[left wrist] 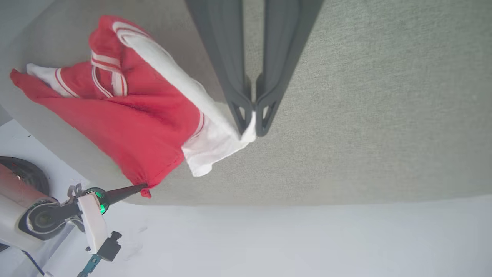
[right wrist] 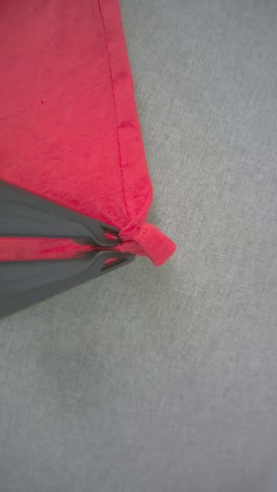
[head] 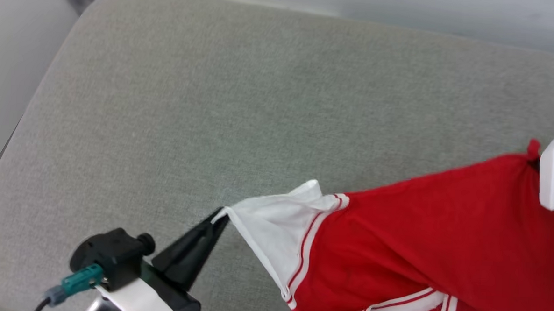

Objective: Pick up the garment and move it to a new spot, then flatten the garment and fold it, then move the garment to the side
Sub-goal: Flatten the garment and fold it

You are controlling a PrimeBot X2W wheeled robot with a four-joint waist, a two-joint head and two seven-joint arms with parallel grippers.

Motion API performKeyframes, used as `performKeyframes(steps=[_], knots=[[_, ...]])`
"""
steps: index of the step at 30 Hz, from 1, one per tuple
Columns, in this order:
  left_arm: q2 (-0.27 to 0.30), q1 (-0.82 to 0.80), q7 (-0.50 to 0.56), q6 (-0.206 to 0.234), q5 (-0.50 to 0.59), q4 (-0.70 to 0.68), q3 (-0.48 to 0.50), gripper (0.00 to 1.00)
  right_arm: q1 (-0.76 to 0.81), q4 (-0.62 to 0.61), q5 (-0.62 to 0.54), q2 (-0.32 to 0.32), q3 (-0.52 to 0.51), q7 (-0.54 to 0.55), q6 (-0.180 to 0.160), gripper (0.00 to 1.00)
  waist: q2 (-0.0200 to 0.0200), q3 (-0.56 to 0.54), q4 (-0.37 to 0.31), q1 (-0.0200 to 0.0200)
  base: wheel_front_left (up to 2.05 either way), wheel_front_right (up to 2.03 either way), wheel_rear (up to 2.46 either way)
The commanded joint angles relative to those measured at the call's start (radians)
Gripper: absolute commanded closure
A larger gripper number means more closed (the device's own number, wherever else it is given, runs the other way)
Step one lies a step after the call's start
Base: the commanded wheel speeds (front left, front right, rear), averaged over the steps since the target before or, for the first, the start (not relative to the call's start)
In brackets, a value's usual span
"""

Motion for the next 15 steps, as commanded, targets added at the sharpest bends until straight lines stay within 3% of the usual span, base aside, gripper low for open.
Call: performKeyframes(steps=[1, 15], knots=[[0.016, -0.007, -0.008, 0.011, 0.005, -0.010, 0.022, 1.00, -0.025, -0.012, 0.013, 0.000, 0.001, -0.030, 0.000, 1.00, 0.0000, -0.057, -0.045, 0.0000, 0.00, 0.00, 0.00], [0.122, -0.092, -0.002, 0.058, -0.020, -0.104, 0.199, 1.00, -0.104, -0.184, 0.106, -0.034, 0.031, -0.162, 0.000, 1.00, 0.0000, -0.216, -0.193, 0.0000, 0.00, 0.00, 0.00]])
